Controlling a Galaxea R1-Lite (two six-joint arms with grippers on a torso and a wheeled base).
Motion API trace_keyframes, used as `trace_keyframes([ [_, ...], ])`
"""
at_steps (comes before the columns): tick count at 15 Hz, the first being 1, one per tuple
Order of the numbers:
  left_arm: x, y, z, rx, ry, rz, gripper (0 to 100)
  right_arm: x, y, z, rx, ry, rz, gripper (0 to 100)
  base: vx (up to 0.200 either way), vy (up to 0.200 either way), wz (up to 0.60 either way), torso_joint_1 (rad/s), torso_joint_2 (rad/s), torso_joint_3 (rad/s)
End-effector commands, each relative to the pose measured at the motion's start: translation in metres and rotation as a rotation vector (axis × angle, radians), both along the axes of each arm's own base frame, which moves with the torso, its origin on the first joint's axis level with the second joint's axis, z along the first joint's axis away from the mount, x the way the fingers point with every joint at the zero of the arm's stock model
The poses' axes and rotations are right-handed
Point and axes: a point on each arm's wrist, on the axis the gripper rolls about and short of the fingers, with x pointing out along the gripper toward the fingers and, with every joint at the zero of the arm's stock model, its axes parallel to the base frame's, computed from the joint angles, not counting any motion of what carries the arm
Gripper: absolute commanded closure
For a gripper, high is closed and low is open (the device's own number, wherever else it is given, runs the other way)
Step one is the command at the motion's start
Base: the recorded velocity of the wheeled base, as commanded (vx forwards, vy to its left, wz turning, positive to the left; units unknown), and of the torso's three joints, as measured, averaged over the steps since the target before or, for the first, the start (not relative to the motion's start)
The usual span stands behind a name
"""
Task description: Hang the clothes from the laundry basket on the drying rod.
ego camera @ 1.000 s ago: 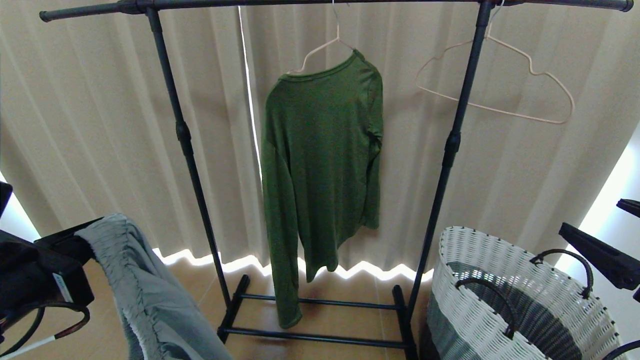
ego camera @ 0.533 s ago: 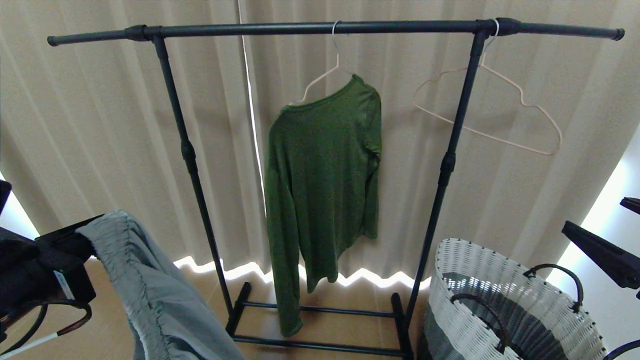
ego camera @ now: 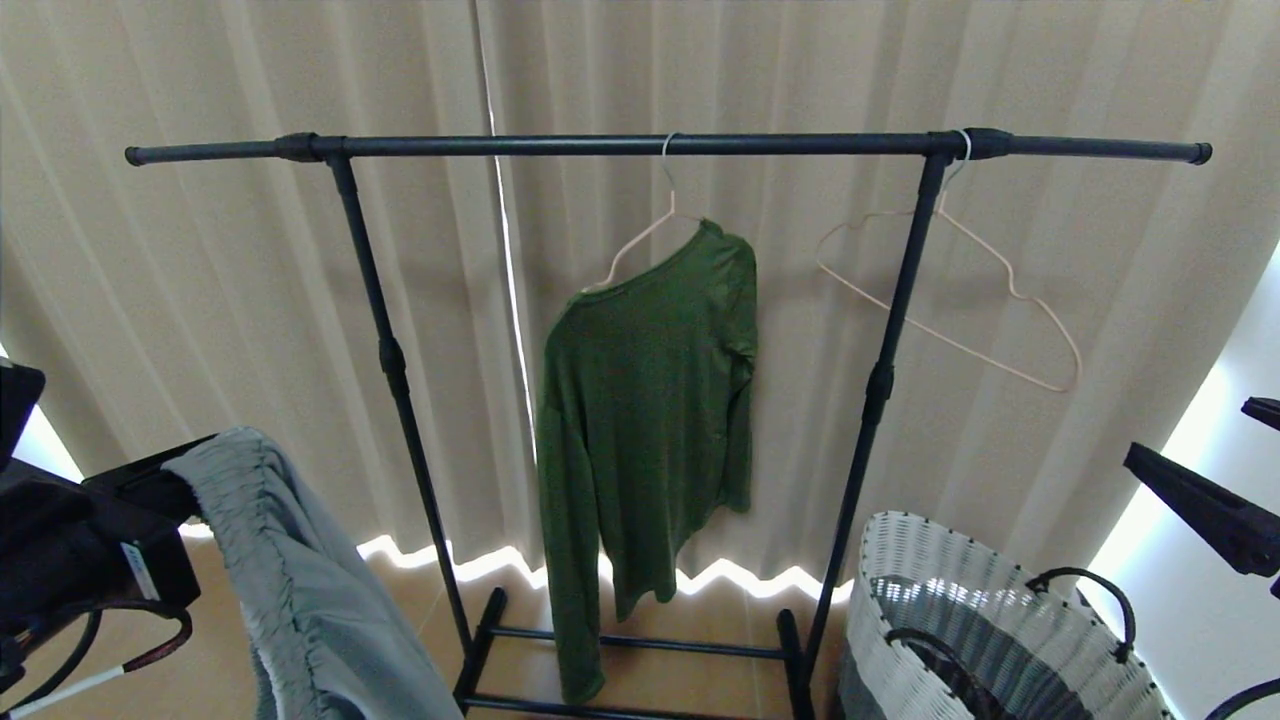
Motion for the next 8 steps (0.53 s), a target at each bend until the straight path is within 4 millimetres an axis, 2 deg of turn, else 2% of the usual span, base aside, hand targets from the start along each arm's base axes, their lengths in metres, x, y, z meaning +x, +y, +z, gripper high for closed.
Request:
trace_keyframes([
  [1, 0.000, 0.000, 0.000, 0.000, 0.002, 0.000, 100, 0.000, -0.003, -0.003, -0.020, 0.005, -0.020, 0, 0.000, 0.000, 0.00, 0.183, -0.47, -0.295],
  [8, -0.001, 0.000, -0.003, -0.001, -0.019, -0.004, 100, -0.007, -0.006, -0.015, -0.053, 0.039, -0.047, 0, 0.000, 0.000, 0.00, 0.214, -0.50, -0.295],
])
